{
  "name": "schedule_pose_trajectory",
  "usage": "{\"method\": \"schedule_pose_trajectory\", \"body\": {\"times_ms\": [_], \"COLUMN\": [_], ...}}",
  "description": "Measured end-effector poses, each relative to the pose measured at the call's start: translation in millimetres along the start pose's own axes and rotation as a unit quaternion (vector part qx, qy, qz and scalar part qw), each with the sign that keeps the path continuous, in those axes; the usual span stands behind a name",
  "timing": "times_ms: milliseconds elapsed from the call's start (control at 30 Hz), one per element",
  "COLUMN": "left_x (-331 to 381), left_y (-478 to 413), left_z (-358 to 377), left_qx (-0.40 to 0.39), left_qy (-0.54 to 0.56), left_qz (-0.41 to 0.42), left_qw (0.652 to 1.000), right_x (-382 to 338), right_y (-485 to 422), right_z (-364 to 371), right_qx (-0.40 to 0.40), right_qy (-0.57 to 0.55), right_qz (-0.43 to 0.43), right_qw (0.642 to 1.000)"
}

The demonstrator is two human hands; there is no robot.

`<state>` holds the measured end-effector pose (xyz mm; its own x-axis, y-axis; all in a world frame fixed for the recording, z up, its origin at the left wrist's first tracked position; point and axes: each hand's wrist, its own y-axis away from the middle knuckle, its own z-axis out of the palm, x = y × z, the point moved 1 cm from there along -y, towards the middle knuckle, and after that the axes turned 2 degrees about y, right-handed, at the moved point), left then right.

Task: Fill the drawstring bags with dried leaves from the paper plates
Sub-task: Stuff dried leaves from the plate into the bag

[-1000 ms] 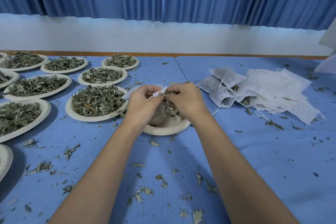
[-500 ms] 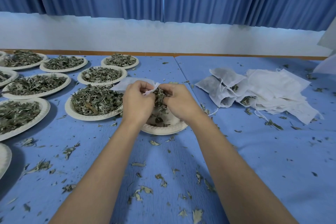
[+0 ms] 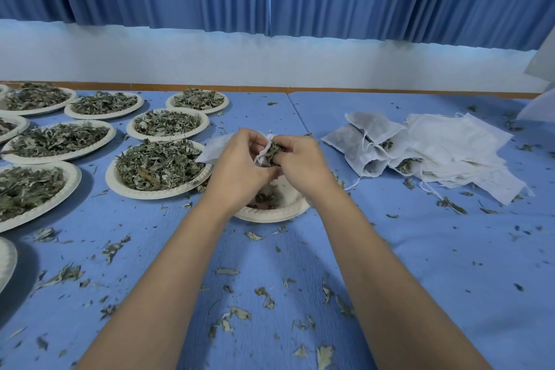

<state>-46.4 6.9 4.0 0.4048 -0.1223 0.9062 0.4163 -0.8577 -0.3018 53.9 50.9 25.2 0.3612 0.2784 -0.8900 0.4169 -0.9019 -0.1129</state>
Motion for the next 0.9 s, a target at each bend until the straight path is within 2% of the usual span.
{"method": "schedule_pose_trajectory", "body": {"times_ms": [200, 367, 433, 567, 667, 767, 900], "left_x": [-4.9, -8.2, -9.0, -8.8, -6.5, -2.9, -2.2], "left_y": [1.7, 1.2, 2.3, 1.2, 0.0, 0.0, -0.1], "left_z": [-4.3, -1.6, -0.9, -5.0, -8.2, -10.8, -14.3], "left_qx": [0.113, 0.112, 0.111, 0.125, 0.105, 0.074, 0.046], "left_qy": [-0.032, -0.042, -0.05, -0.026, 0.033, 0.064, 0.084], "left_qz": [0.026, 0.02, 0.022, 0.005, -0.004, 0.0, -0.008], "left_qw": [0.993, 0.993, 0.992, 0.992, 0.994, 0.995, 0.995], "right_x": [-9.4, -4.3, -3.1, -0.5, 7.0, 12.7, 13.4], "right_y": [-4.3, -9.2, -10.4, -7.3, -8.1, -7.3, -8.7], "right_z": [7.8, 10.9, 7.1, -8.4, -10.6, -8.8, -8.6], "right_qx": [-0.004, -0.002, -0.018, -0.002, 0.054, 0.08, 0.117], "right_qy": [-0.066, -0.124, -0.12, -0.197, -0.077, 0.058, 0.103], "right_qz": [0.079, 0.124, 0.124, 0.097, 0.037, -0.044, -0.096], "right_qw": [0.995, 0.985, 0.985, 0.976, 0.995, 0.994, 0.983]}}
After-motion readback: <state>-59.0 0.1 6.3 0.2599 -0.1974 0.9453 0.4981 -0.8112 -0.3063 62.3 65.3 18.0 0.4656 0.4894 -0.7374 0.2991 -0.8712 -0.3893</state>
